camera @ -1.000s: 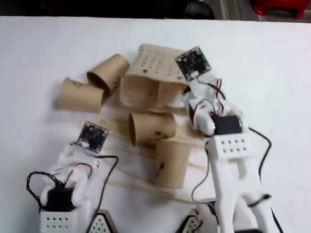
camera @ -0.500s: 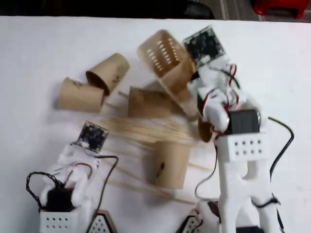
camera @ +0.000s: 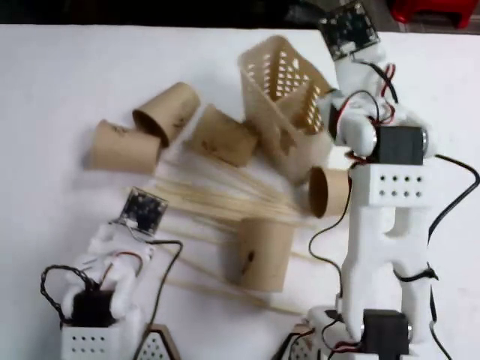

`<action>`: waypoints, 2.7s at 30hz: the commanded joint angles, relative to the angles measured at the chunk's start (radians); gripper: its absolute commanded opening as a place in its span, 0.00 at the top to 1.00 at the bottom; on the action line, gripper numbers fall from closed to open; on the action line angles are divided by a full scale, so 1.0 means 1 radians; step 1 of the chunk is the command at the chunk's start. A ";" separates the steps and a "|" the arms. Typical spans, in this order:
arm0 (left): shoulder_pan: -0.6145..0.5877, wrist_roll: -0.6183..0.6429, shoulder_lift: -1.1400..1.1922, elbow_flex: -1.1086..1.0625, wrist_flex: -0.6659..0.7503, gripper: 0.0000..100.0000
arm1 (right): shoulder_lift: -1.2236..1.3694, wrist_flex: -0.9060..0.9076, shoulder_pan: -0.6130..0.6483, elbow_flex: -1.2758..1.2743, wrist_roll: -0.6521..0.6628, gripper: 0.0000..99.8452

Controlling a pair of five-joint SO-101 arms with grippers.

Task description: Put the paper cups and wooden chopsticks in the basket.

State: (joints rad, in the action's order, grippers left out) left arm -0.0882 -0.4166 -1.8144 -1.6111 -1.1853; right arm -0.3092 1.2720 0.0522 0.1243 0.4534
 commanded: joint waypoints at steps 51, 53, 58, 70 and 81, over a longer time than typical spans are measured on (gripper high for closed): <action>-0.010 -0.009 -0.008 0.003 0.017 0.97 | 0.588 0.367 0.334 0.677 0.212 0.98; -0.010 -0.009 -0.008 0.003 0.017 0.97 | 0.588 0.369 0.329 0.677 0.210 0.95; -0.010 -0.009 -0.008 0.003 0.017 0.97 | 0.575 0.390 0.325 0.684 0.152 0.77; -0.013 -0.009 -0.008 0.003 0.018 0.97 | 0.266 0.446 0.228 0.577 0.121 0.79; -0.013 -0.009 -0.008 0.003 0.020 0.97 | -0.108 0.441 -0.111 -0.029 0.121 0.79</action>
State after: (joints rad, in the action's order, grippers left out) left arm -0.0959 -0.4166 -1.8144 -1.6126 -1.1853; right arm -0.3245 1.7093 0.0353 0.2225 0.5838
